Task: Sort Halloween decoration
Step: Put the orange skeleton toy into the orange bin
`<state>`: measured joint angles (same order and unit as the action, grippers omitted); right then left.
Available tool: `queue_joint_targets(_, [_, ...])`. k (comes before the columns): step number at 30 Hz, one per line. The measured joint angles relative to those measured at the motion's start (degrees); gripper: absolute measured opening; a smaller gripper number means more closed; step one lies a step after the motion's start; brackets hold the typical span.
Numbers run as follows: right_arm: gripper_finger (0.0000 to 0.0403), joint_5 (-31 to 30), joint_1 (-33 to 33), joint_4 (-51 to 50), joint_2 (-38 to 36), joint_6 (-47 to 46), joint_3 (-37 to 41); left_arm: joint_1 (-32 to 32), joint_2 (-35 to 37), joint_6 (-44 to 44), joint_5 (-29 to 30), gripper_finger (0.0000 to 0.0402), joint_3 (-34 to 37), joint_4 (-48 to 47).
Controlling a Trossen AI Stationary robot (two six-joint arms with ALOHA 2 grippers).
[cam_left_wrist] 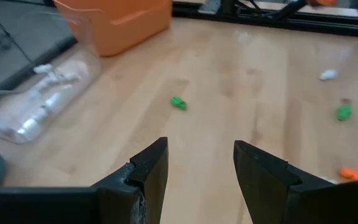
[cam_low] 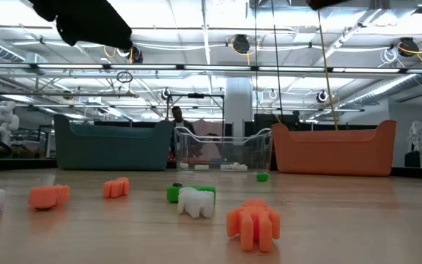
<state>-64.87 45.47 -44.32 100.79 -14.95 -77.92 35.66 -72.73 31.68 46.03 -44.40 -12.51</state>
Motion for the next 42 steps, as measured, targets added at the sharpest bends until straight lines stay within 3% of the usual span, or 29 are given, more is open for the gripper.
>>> queue_joint_targets(6, [0.0008, -2.2, -3.9, 5.6, 0.0, 8.4, 0.0, 1.7, 0.0, 0.9, -0.8, 0.0180, 0.0, 0.0])
queue_joint_targets(12, [0.0008, -1.0, -6.3, 5.7, 0.0, 5.9, 0.0, 2.0, 0.0, 0.3, -0.8, 0.0180, 0.0, 0.0])
queue_joint_targets(26, [0.0008, -1.4, -9.6, 5.3, 0.0, 24.9, 0.0, -0.9, 0.0, -13.2, 2.4, 0.0180, 0.0, 0.1])
queue_joint_targets(42, [0.0008, -3.0, -14.1, 5.3, -0.1, 35.1, 0.0, -1.3, 0.0, -25.1, 2.4, 0.0180, 0.0, 0.0])
